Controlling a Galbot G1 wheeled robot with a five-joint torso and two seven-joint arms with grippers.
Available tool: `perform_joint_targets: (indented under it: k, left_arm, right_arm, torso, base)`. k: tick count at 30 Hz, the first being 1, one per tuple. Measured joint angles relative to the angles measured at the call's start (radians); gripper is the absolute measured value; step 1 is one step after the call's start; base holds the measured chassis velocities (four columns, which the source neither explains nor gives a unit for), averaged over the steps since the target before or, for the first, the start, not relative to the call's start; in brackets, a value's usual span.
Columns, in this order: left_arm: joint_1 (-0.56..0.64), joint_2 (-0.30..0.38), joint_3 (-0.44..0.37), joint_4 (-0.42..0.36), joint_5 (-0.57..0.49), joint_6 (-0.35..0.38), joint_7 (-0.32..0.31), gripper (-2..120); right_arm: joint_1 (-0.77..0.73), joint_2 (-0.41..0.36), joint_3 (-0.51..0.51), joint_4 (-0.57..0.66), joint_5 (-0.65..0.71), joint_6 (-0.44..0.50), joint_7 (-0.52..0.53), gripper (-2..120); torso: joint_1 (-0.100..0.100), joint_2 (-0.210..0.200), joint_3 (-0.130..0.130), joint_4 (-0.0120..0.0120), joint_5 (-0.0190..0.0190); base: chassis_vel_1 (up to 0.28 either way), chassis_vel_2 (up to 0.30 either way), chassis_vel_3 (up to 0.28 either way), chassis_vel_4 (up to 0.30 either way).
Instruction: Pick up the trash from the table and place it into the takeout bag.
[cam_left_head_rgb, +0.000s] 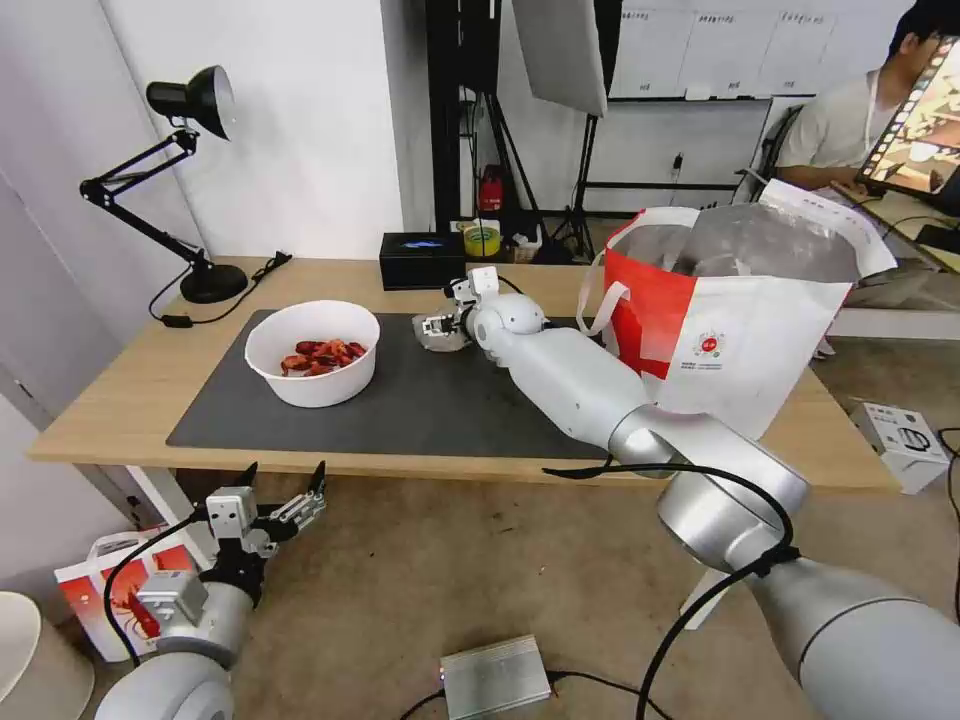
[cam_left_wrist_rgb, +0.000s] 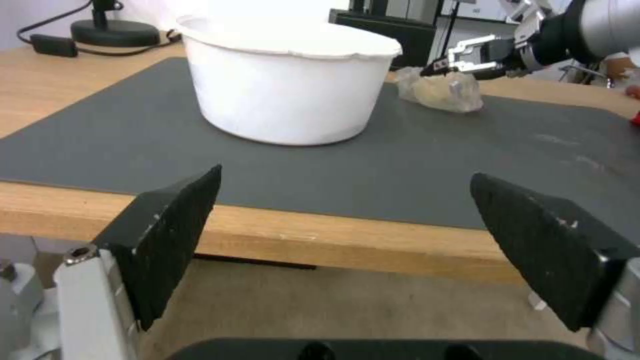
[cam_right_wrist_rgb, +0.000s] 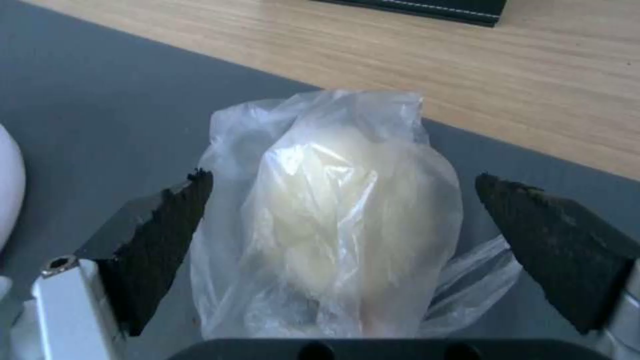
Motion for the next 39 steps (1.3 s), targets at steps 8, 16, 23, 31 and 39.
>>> perform_joint_targets:
  k: [8, 16, 23, 31, 39]
  left_arm:
    - [-0.004, -0.004, 0.006, 0.001, 0.002, -0.001, 0.000, 100]
    - [0.003, -0.007, 0.006, -0.003, 0.008, -0.001, 0.000, 100]
    - [0.014, -0.027, 0.011, -0.013, 0.030, -0.002, 0.001, 100]
    - [0.017, -0.031, 0.015, -0.017, 0.037, -0.002, 0.001, 100]
    - [0.003, -0.033, 0.027, -0.010, 0.038, -0.003, 0.001, 100]
  right_arm:
    - [-0.003, 0.001, -0.017, -0.046, -0.054, 0.069, -0.070, 100]
    - [-0.008, 0.001, -0.039, -0.054, -0.068, 0.093, -0.106, 100]
    - [-0.016, 0.001, -0.049, -0.062, -0.087, 0.117, -0.120, 100]
    - [-0.019, 0.000, -0.041, -0.073, -0.108, 0.129, -0.124, 100]
    - [-0.023, 0.000, -0.039, -0.082, -0.117, 0.148, -0.139, 100]
  torso:
    - [0.000, 0.000, 0.000, -0.0001, 0.0000]
    - [0.000, 0.000, 0.000, -0.0001, 0.0000]
    - [0.000, 0.000, 0.000, 0.0000, 0.0000]
    - [0.000, 0.000, 0.000, 0.0000, 0.0000]
    - [0.000, 0.000, 0.000, 0.0000, 0.0000]
  base:
    - [0.000, 0.000, 0.000, 0.000]
    - [0.000, 0.000, 0.000, 0.000]
    - [0.000, 0.000, 0.000, 0.000]
    - [0.000, 0.000, 0.000, 0.000]
    - [0.000, 0.000, 0.000, 0.000]
